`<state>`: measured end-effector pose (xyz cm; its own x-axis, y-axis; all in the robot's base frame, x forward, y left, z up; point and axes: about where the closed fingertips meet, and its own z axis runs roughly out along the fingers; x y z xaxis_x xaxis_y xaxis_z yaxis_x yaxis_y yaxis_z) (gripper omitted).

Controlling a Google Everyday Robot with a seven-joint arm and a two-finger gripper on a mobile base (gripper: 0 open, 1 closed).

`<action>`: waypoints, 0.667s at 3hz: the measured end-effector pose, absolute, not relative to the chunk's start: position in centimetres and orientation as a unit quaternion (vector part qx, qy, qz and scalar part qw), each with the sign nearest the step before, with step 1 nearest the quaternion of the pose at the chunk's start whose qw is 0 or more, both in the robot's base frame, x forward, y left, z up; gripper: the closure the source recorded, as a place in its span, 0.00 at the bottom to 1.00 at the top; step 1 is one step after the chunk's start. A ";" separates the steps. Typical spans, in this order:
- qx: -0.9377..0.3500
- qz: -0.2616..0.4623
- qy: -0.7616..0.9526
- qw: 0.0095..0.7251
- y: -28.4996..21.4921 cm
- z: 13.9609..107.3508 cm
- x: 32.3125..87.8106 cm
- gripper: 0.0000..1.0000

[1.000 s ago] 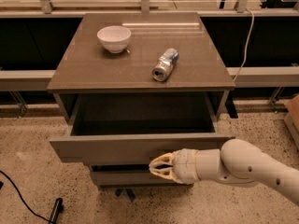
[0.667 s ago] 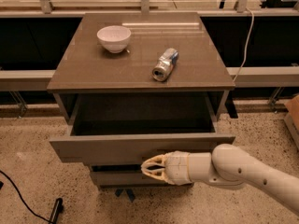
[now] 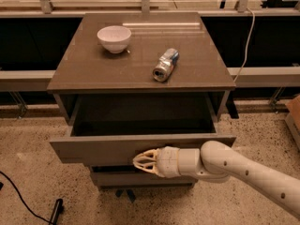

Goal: Close top drawer

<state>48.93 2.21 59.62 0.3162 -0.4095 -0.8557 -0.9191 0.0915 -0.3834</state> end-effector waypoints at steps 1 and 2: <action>-0.626 0.250 0.526 0.518 2.8 59.6 50.2 1.00; -0.627 0.253 0.523 0.520 3.7 59.9 52.5 1.00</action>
Offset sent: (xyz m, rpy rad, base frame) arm 0.0811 0.0284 0.0067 0.0260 -0.0084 0.0138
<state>52.51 3.74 59.86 0.3251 -0.3919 -0.8606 -0.9183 0.0864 -0.3862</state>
